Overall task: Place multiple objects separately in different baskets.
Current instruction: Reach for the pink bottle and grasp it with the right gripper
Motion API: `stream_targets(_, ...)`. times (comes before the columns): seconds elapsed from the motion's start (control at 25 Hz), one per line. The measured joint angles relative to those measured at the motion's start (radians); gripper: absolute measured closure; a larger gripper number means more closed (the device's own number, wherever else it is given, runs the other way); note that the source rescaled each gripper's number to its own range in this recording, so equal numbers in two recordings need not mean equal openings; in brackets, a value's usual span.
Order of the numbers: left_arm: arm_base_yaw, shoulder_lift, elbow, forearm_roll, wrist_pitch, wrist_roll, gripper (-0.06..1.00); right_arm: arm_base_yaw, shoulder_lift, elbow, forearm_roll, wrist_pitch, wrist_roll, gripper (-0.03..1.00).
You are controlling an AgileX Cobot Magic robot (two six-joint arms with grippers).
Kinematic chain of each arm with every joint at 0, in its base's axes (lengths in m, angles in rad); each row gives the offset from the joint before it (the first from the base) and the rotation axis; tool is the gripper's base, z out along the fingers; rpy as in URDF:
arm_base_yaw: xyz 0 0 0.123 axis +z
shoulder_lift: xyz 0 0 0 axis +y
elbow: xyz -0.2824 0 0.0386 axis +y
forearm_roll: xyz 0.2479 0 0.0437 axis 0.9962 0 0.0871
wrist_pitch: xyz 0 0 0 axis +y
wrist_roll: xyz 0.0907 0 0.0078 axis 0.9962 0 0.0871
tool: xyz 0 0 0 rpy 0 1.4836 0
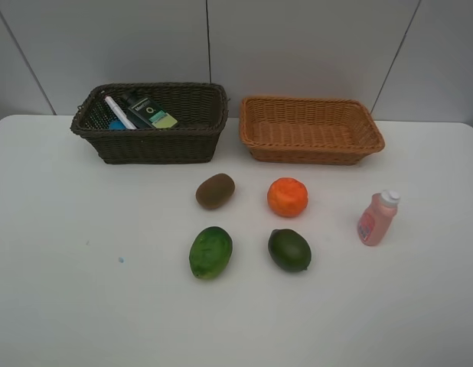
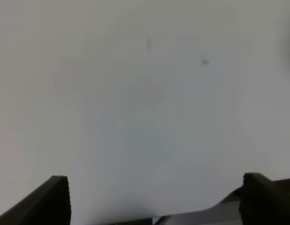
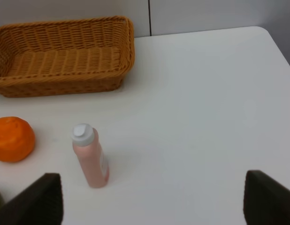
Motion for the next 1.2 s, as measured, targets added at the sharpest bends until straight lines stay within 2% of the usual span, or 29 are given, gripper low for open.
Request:
stream_targets(0.24,0.0,-0.367,0.184,-0.032,0.002,0.001,-0.02,0.0,0.0,0.0,0.0,0.0,0.0,0.02)
stream_targets(0.4,0.0,-0.509,0.242,-0.035,0.003,0.032,-0.02,0.0,0.0,0.0,0.0,0.0,0.0,0.02)
stream_targets(0.76,0.0,-0.636,0.248,-0.04,0.003,0.132,-0.02,0.0,0.0,0.0,0.0,0.0,0.0,0.02)
stream_targets(1.0,0.0,-0.697,0.264,-0.055,-0.045,0.243,-0.02,0.0,0.0,0.0,0.0,0.0,0.0,0.02)
stream_targets(1.2,0.0,-0.768,0.291,-0.062,-0.109,0.256,-0.02,0.0,0.0,0.0,0.0,0.0,0.0,0.02)
